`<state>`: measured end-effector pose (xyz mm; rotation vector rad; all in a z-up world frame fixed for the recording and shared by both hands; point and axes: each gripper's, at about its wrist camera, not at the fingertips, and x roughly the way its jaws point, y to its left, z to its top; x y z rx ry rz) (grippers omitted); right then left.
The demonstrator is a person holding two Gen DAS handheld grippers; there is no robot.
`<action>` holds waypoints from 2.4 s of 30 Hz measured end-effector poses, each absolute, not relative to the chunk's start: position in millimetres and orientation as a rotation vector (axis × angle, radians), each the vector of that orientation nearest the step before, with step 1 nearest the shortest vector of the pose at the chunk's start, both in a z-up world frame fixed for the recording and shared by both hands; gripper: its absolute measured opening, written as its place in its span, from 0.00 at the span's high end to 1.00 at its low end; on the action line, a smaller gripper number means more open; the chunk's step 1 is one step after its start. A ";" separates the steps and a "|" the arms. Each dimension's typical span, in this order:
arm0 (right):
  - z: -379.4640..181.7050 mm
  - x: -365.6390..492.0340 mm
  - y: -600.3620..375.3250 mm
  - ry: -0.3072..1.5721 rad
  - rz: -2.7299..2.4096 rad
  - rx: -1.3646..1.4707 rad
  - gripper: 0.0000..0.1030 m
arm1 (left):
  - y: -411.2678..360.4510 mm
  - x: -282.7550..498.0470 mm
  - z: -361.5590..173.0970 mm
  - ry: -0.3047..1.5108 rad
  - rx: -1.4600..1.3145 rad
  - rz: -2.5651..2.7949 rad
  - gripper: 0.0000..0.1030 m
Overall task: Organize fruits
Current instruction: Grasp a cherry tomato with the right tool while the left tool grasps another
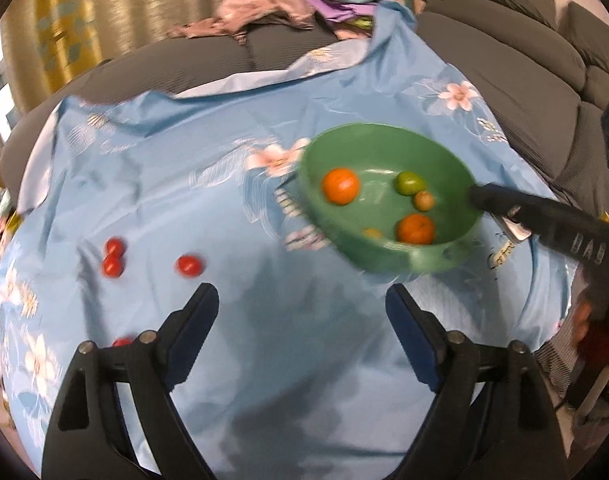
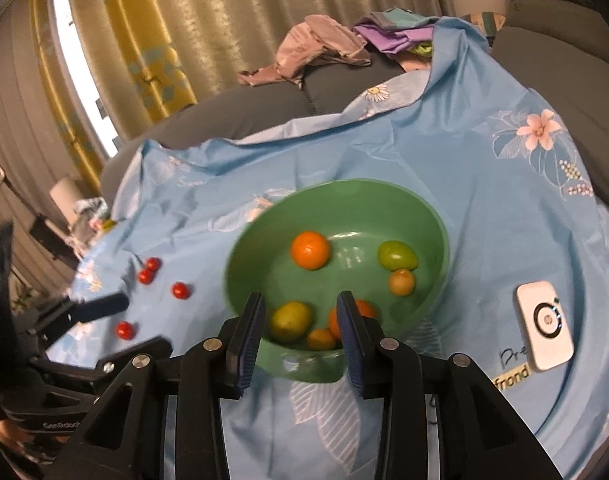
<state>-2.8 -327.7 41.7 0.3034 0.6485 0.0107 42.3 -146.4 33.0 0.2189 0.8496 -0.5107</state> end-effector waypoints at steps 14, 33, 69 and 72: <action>38.0 -7.3 -292.2 0.669 0.089 0.207 0.64 | -2.0 6.0 -0.1 0.919 0.030 -0.339 0.16; 2.3 28.9 -198.3 0.824 0.306 0.054 0.64 | 21.8 5.6 -18.6 0.949 -0.051 -0.366 0.18; -31.0 142.5 -153.7 0.912 0.353 -0.030 0.64 | -12.4 113.0 -53.4 1.012 0.126 -0.375 0.59; -33.8 153.2 -148.9 0.925 0.360 -0.036 0.64 | -11.2 114.4 -53.8 1.015 0.116 -0.373 0.60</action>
